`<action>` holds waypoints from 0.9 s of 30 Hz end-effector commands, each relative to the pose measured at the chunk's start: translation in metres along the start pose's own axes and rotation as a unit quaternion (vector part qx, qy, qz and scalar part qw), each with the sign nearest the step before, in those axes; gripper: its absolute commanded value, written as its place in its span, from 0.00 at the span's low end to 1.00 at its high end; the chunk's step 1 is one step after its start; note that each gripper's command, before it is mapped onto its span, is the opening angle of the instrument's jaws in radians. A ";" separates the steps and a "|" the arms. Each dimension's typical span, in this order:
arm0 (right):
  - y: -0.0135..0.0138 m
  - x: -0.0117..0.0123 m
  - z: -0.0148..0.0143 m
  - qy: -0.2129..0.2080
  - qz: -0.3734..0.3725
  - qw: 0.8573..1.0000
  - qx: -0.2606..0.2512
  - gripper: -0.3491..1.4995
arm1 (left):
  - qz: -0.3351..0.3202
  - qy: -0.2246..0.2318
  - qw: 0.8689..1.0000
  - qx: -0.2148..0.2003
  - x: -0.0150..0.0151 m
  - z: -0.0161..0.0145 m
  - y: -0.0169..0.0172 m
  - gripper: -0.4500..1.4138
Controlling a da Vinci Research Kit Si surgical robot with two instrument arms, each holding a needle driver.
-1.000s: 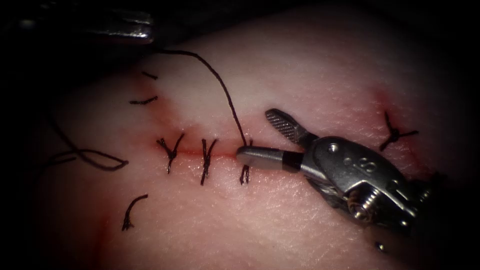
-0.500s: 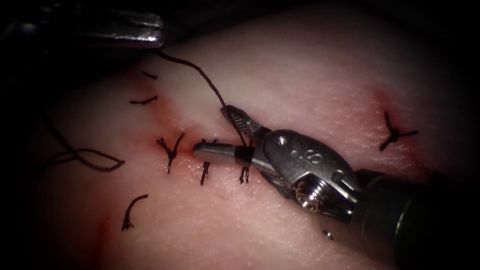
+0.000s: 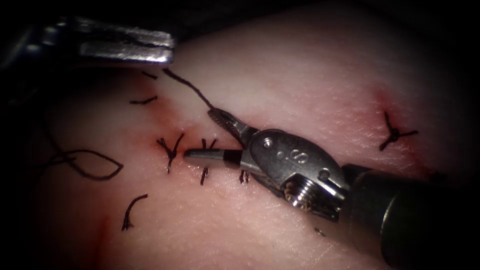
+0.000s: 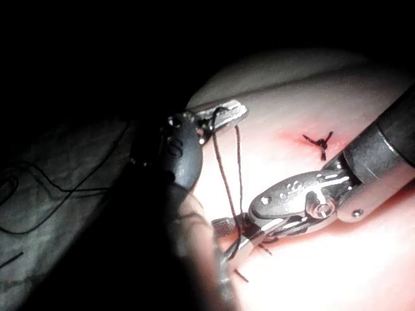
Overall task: Wound Closure
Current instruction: Pull working end taut with left needle holder, then snip suture with right blades
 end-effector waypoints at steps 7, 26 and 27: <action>-0.0001 0.0008 0.0015 0.003 -0.003 1.000 -0.001 0.54 | 0.004 0.002 1.000 0.000 0.0007 0.0006 -0.0006 0.00; 0.0005 0.0006 -0.0011 0.023 -0.032 0.999 0.030 0.93 | 0.015 0.008 1.000 -0.014 0.0015 -0.0004 0.0027 0.00; 0.0007 0.0005 -0.0024 0.023 -0.033 0.998 0.042 0.94 | 0.017 0.009 1.000 -0.013 0.0018 -0.0005 0.0033 0.00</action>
